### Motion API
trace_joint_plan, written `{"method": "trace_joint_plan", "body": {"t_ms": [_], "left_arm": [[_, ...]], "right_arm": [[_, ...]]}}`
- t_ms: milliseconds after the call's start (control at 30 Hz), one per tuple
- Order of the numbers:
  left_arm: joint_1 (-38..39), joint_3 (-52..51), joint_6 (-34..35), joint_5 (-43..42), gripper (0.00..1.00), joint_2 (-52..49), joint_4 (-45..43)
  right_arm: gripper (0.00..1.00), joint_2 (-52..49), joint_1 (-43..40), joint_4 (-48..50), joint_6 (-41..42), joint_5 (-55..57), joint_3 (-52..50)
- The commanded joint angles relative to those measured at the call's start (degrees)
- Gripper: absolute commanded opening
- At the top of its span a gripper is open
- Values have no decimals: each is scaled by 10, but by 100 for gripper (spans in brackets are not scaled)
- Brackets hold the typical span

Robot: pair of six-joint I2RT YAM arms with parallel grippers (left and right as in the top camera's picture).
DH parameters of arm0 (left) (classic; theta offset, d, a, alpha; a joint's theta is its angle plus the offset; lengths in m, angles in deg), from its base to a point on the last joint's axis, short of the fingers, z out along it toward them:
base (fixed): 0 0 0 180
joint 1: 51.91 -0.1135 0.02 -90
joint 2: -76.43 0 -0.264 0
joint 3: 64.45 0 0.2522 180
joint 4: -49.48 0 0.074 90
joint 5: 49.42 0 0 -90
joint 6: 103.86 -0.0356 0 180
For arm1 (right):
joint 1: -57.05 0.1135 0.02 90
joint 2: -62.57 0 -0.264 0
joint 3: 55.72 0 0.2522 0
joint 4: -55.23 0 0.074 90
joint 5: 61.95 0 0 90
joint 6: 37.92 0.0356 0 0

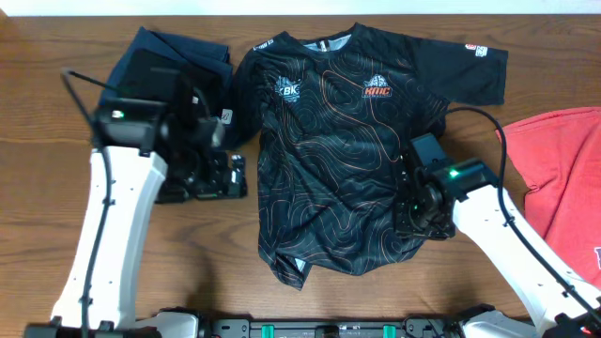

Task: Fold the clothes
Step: 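Move both grippers to the jersey's bottom hem corners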

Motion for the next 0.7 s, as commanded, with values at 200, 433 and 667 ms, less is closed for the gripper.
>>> {"method": "trace_joint_plan", "body": {"t_ms": [200,433,667], "left_arm": [[20,-207,-1,-149,98,3,-129],[72,-296,0,-164,99,2,-230],[123,-323,2,-164,93,2,-294]], "right_arm": [[37,3,9,38,38,-68,-95],[38,3,9,129,59,-66,-150],[36,2,7,201,87,-27,-192]]}}
